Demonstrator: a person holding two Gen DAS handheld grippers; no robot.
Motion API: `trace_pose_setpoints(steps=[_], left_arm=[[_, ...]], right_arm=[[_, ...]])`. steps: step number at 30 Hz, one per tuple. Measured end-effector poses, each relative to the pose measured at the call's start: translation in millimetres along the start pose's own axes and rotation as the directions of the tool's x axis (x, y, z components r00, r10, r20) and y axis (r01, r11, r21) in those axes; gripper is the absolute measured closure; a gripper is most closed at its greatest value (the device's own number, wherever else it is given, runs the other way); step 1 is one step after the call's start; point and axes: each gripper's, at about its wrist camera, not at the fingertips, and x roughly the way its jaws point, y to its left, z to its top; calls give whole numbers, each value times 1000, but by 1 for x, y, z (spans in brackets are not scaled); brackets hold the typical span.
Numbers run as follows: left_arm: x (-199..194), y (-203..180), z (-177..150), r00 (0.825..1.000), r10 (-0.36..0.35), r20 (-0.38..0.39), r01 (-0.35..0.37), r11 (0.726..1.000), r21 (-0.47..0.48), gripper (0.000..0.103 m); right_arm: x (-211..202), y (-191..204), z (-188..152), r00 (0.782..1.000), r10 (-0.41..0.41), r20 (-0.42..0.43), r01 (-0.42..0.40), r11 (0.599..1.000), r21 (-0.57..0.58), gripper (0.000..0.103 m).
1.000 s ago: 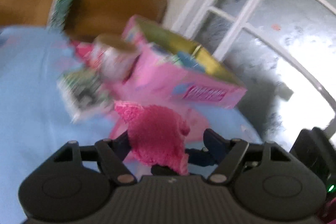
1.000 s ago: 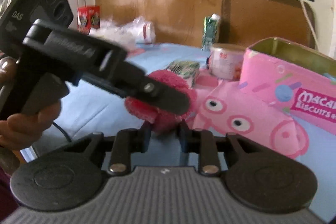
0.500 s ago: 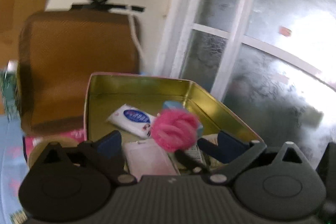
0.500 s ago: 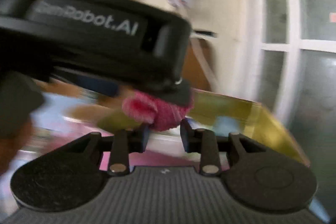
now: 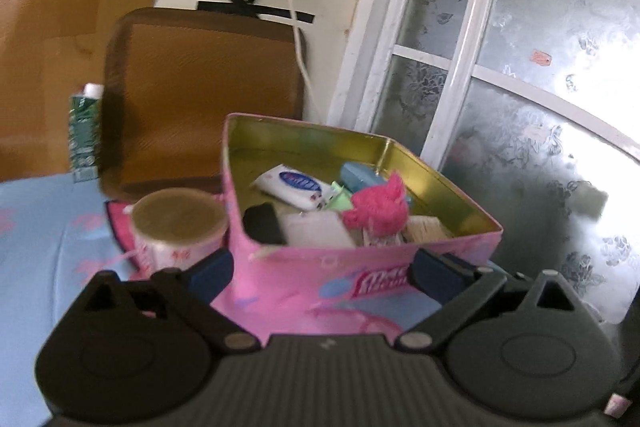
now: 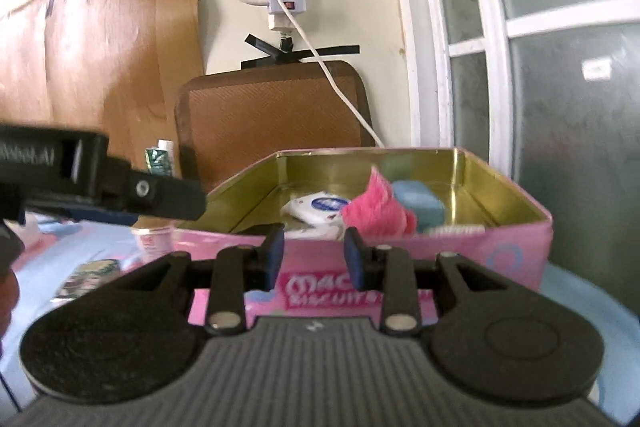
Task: Organize soft objects
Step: 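Carry the pink sock into the pink tin and open the right gripper, then move the right gripper back to the green-and-white tissue pack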
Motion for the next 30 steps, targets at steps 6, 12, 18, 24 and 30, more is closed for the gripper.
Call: trace_pose_setpoints(steps=[6,12,18,24,30], left_arm=[[-15,3,-16,998,54,-25,-54,998,11,3],[-26,13,-34,995,93,-45,-93,996,14,3],[-32,23,-49,989,131,-65,-131,991,15,3],[-34,30,-56,987,146,-73,-145,989,15,2],[-35,33,-58,986,149,-77,-148,989,11,2]], right_arm=[[-13,-3,-7,998,11,-70,-5,996,88,67],[-14,3,-13,989,30,-142,-7,986,166,62],[-12,13,-17,979,62,-193,-20,976,215,59],[-12,22,-19,975,71,-212,-23,976,218,58],[-13,27,-19,974,70,-214,-25,978,207,58]])
